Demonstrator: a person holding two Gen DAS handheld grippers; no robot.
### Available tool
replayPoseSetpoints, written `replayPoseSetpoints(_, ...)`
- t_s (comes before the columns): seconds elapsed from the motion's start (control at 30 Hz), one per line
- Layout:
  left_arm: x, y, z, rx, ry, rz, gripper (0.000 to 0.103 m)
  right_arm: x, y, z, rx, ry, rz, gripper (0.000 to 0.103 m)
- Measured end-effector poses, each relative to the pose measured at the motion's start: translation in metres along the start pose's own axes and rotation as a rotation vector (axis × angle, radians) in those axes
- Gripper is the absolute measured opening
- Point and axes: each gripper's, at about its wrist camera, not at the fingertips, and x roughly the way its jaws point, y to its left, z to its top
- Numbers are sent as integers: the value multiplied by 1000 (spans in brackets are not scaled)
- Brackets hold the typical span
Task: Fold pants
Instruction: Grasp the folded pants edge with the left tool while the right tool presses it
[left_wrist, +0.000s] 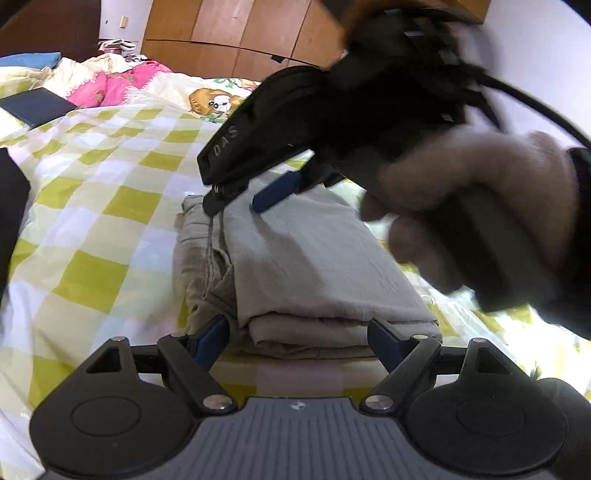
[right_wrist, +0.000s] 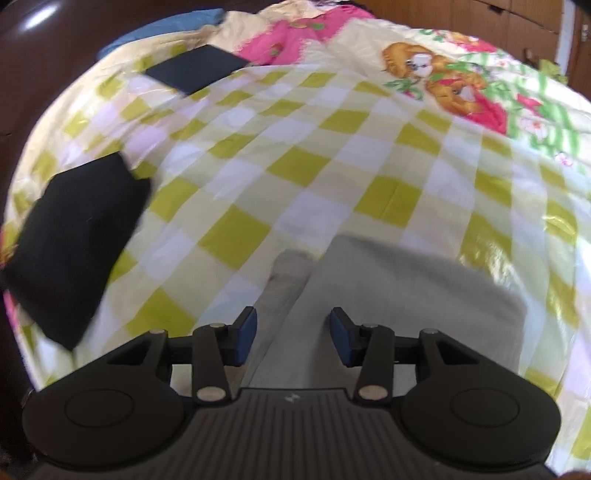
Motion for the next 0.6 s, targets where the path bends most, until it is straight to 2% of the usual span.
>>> replayPoseSetpoints(0.1,-6,0,-3,-15,-21,21,94,9,-9,9,59,18,-7,45)
replayPoseSetpoints(0.2,-18,-1,-3,-43,-59,34,94,12,-14,10,62,24,-30,45)
replayPoseSetpoints(0.27,-20,0,-2,-59,-57,1,94,15,-16,9,55,32,-53,45)
replayPoseSetpoints(0.33,-12,-2,-1,-70,-19,-26,94,16,-23,9,75,41,-52,45)
replayPoseSetpoints(0.4,-2,-5,0,-70,10,-11,94,13,-31,10,108,44,-38,45)
replayPoseSetpoints(0.6,10,-13,10,-31,-6,79,93,8,-39,13,139,33,-1,48)
